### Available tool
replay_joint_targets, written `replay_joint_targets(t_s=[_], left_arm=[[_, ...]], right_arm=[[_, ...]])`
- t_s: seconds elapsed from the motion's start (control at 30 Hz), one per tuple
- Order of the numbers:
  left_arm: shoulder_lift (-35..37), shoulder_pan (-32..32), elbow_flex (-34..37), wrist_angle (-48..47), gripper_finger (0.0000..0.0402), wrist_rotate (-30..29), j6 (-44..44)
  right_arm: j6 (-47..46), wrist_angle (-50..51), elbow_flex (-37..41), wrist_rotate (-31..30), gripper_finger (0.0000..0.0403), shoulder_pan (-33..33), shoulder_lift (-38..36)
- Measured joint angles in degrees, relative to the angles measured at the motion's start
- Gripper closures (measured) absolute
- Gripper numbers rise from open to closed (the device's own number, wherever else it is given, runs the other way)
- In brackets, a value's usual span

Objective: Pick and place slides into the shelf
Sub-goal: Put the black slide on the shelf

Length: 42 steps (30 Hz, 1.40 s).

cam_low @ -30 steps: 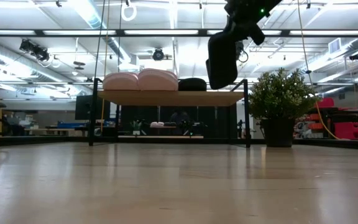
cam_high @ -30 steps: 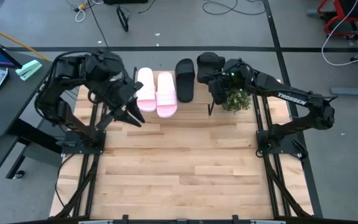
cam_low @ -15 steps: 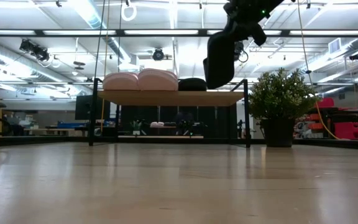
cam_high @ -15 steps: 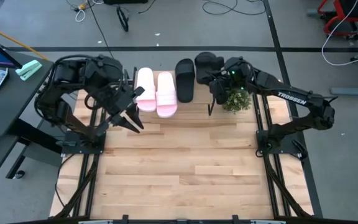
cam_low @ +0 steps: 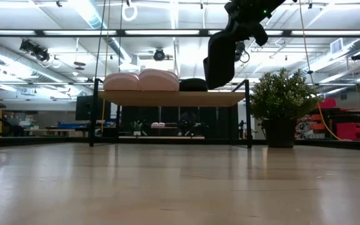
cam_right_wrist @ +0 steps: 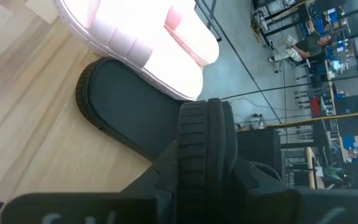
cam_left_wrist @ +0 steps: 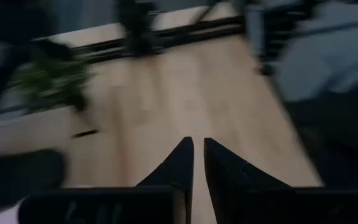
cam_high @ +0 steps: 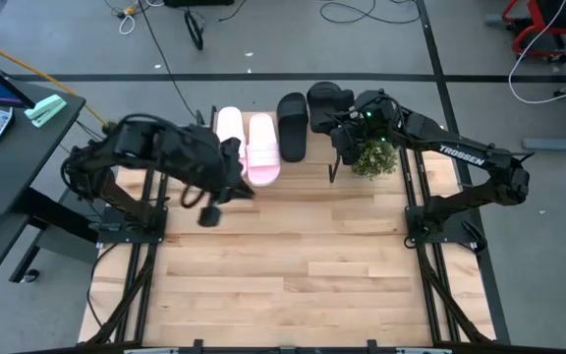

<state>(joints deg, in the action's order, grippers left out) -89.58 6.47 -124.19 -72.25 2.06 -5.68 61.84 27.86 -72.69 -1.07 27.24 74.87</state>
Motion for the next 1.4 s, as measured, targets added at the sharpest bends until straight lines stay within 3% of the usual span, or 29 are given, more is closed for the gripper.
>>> replay_joint_targets(t_s=[0.27,0.57,0.87,1.13,1.4], left_arm=[[0.1,5.0,13.4,4.8,0.0382,-36.0,6.9],[0.1,7.3,27.3,8.6,0.0384,-56.5,15.2],[0.1,7.2,31.2,14.6,0.0384,-58.7,15.2],[0.1,7.2,31.2,21.2,0.0386,-59.1,10.1],[0.1,7.2,31.2,23.6,0.0377,-59.1,9.5]], right_arm=[[3.2,0.0,0.0,1.4,0.0334,0.0,0.0],[6.0,0.8,0.0,1.8,0.0334,2.1,0.0],[9.7,2.9,2.1,6.4,0.0334,7.8,0.0],[10.9,-1.8,4.8,13.4,0.0334,10.2,0.0],[11.8,-4.6,7.3,13.8,0.0334,10.2,1.6]])
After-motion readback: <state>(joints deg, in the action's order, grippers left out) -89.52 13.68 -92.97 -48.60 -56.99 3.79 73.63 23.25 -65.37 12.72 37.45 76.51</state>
